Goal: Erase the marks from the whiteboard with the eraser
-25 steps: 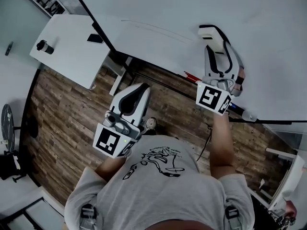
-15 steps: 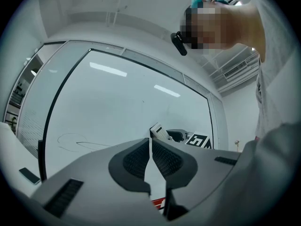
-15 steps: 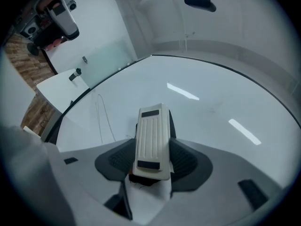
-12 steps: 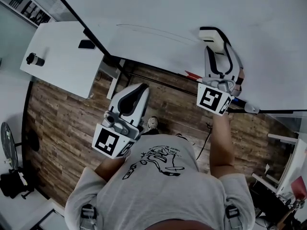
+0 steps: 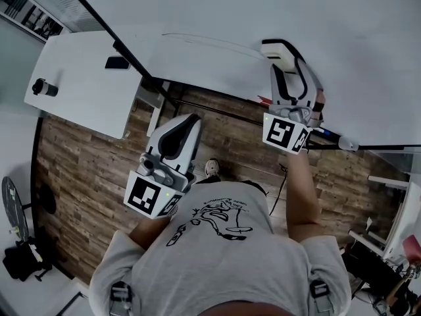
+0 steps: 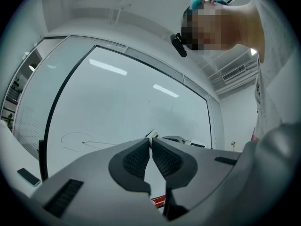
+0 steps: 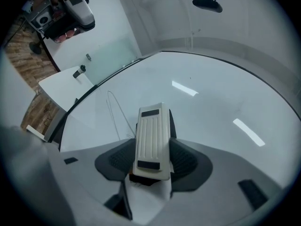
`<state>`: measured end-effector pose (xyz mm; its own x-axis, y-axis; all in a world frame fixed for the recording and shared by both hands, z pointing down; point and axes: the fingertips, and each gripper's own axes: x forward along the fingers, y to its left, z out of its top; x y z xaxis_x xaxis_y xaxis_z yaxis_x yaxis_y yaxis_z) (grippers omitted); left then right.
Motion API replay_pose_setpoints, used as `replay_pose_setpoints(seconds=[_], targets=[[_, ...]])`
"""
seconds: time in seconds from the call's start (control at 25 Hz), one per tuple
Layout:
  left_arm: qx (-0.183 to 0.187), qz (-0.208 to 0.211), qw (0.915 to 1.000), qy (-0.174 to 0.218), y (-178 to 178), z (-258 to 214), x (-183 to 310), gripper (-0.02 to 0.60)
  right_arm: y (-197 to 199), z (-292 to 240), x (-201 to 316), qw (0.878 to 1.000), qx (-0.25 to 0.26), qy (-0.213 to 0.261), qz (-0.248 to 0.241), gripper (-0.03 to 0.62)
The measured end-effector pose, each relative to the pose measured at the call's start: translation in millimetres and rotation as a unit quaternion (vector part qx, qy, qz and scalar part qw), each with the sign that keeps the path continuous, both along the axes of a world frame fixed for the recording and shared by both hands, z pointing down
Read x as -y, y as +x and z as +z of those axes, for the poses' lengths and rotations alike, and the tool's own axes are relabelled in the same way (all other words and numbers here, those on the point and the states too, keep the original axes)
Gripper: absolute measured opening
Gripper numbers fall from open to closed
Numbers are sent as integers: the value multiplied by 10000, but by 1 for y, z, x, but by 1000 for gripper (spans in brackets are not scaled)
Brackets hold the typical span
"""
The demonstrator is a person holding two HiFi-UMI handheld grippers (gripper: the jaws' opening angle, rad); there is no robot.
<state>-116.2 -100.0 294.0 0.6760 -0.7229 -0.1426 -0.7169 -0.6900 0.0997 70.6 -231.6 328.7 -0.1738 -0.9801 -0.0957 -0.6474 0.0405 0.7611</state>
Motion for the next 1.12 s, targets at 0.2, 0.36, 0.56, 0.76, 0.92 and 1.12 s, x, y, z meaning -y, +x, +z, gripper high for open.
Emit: replay_pose_setpoints(seconds=[0.2,0.36,0.56,0.76,0.92,1.12], targets=[[12,26,10000,-11,-9,0,3,34,-15,17,5,9998,-64,-153,-65,233],[0,37,10000,-19,-14,1,5,34,-22,27,8,9997,-82,-222,-70,233],[7,45,10000,-58,-20,5,7,34,-33,39,11,9993,-179,-309,-114,233],[-3,52,10000,-80,-24,7,8,34,-43,47,13,9989,-230,-378,-155,233],[-9,50,9999,-94,-25,8,8,34,-58,64,17,9972,-405,-553,-296,233],[-24,-1,10000,-72,-28,7,9,34,-82,92,26,9938,-669,-772,-433,233]])
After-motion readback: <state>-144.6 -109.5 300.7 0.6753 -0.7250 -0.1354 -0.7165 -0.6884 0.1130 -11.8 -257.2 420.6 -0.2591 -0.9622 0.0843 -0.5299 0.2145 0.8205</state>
